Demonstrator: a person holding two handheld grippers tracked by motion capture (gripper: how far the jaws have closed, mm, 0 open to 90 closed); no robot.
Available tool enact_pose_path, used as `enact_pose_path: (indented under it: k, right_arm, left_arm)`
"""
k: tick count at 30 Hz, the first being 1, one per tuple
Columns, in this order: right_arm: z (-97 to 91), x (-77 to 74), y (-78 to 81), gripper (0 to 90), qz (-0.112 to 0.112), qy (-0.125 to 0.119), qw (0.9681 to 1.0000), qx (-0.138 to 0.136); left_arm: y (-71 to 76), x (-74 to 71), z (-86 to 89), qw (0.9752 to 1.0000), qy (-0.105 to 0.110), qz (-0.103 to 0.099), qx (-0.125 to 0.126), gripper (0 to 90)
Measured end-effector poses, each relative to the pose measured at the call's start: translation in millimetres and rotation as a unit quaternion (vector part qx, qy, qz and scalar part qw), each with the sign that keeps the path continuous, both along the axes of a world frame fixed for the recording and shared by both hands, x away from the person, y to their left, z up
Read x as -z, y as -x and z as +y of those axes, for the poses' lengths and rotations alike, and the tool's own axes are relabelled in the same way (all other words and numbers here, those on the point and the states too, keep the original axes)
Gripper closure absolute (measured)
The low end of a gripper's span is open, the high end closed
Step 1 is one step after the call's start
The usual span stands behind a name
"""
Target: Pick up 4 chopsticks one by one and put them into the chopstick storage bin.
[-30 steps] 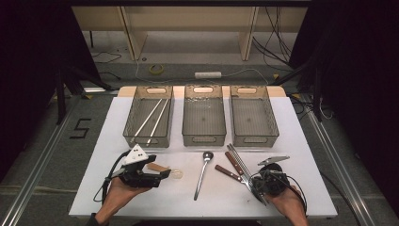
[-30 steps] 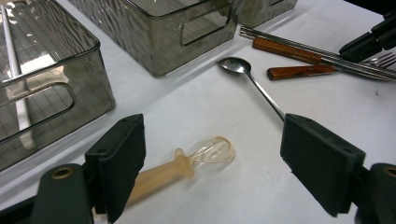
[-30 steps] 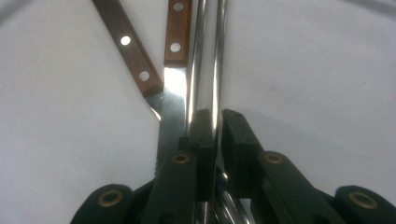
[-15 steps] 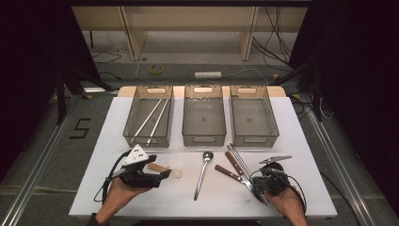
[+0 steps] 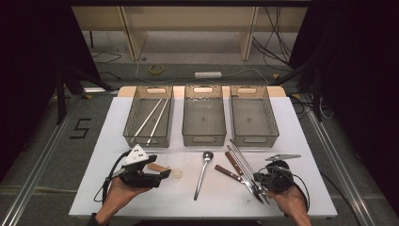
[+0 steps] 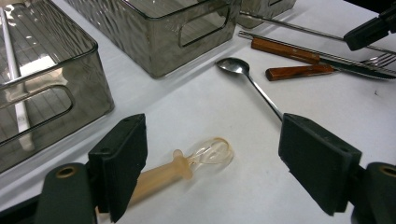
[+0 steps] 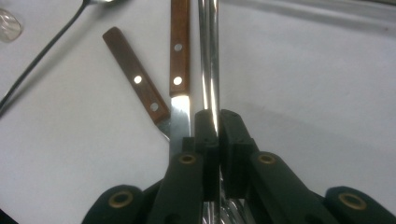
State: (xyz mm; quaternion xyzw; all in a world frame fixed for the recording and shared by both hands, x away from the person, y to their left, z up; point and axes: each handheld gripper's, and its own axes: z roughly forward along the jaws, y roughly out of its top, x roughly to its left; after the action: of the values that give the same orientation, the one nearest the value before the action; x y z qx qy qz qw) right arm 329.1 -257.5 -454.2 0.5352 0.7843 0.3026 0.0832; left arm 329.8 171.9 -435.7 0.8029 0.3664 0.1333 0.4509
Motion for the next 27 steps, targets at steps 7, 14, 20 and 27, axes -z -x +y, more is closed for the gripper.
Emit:
enact_pose_path:
  k: [7,14,20,27]
  right_arm:
    - [0.1,-7.5,4.5,87.4,-0.015,-0.010,0.9996,-0.024]
    - [10.4,-14.4,14.4,87.4,-0.024,-0.010,0.9980,-0.058]
    - [24.9,-15.0,22.2,87.4,-0.022,-0.008,0.9944,-0.103]
    - [59.4,-11.9,28.7,87.4,-0.017,0.001,0.9844,-0.175]
  left_arm:
    - [-0.4,-0.2,-1.3,1.0000,0.002,0.004,0.003,23.5]
    - [-0.3,-2.2,-5.5,0.9996,-0.002,0.008,0.027,23.4]
    - [-0.7,-3.8,-13.0,0.9986,-0.010,0.011,0.051,23.0]
    - [0.3,-1.4,-37.4,0.9932,-0.039,0.011,0.109,21.8]
